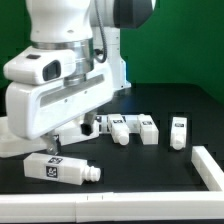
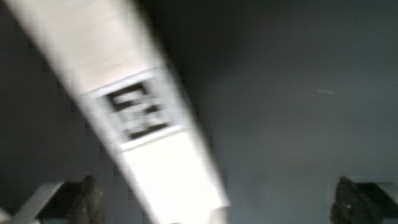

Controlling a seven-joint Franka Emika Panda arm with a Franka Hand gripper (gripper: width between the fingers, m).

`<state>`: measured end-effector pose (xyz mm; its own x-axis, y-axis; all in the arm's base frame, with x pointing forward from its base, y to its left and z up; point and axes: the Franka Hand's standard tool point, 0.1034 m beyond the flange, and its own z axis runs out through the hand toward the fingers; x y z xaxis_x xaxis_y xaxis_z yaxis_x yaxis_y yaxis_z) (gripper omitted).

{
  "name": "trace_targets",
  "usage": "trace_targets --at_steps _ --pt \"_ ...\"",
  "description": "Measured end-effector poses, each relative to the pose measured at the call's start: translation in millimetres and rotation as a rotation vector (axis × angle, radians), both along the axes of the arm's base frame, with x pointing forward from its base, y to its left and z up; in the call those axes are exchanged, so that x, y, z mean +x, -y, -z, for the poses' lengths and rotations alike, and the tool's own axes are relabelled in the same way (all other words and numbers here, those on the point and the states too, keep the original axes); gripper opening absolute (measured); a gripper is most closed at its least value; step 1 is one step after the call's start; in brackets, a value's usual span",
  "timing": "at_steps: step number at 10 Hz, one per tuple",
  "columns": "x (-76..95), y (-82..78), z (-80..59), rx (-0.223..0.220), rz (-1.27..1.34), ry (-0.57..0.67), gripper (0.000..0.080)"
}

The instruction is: Assemble desk

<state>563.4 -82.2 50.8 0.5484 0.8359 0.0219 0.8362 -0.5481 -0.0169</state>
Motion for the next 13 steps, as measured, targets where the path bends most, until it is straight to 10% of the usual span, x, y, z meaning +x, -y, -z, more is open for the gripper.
trace_targets --at_steps 10,13 --pt "0.2 17.3 39.5 -0.035 -0.07 0.071 0.0649" --pt "-0.2 17.4 40.1 -0.035 -0.069 0.07 0.028"
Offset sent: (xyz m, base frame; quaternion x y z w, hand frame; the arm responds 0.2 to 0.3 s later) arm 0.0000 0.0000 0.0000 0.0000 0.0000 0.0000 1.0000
